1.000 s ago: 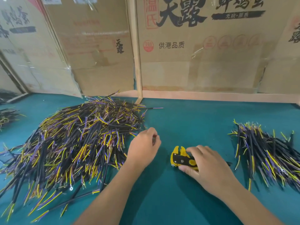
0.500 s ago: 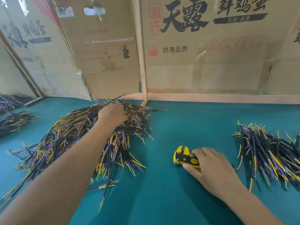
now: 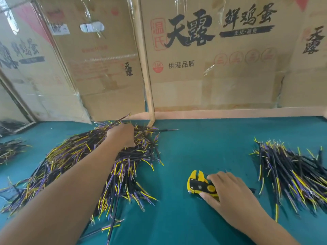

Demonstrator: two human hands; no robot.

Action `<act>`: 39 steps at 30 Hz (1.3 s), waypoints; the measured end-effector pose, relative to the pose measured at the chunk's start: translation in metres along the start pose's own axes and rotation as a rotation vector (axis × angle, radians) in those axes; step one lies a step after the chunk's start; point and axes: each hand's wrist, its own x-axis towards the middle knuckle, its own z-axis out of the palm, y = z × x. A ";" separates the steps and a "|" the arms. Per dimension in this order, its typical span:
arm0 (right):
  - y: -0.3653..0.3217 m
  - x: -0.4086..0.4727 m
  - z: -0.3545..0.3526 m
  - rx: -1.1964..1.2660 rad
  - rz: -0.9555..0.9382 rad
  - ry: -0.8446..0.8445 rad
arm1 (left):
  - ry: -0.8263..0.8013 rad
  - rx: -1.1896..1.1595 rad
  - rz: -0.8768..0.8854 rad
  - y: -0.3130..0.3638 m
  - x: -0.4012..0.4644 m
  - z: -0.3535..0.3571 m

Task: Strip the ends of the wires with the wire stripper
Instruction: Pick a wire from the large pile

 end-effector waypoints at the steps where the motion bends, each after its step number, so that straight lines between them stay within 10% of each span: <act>1: 0.000 0.000 0.000 0.013 0.003 0.000 | -0.042 0.004 0.035 -0.003 0.003 -0.002; 6: -0.002 0.000 -0.002 0.041 -0.005 0.007 | -0.129 0.073 0.116 -0.027 -0.001 -0.038; 9: -0.002 0.000 -0.002 0.050 -0.003 0.006 | 0.173 -0.007 -0.004 -0.044 -0.011 -0.066; 13: -0.001 0.001 -0.003 0.060 0.003 0.000 | 0.435 -0.811 0.138 -0.023 -0.061 -0.067; 16: 0.000 0.000 -0.003 0.056 0.001 -0.007 | 0.226 -1.447 0.369 0.037 -0.122 -0.029; 22: 0.000 0.000 -0.004 0.015 0.011 -0.018 | -0.118 -1.957 0.287 0.114 -0.149 0.047; 33: 0.002 0.002 -0.004 0.061 -0.016 0.067 | -0.073 -1.740 0.322 0.127 -0.154 0.078; 39: -0.007 -0.003 -0.021 1.008 0.071 0.371 | -0.017 -1.553 0.578 0.132 -0.157 0.085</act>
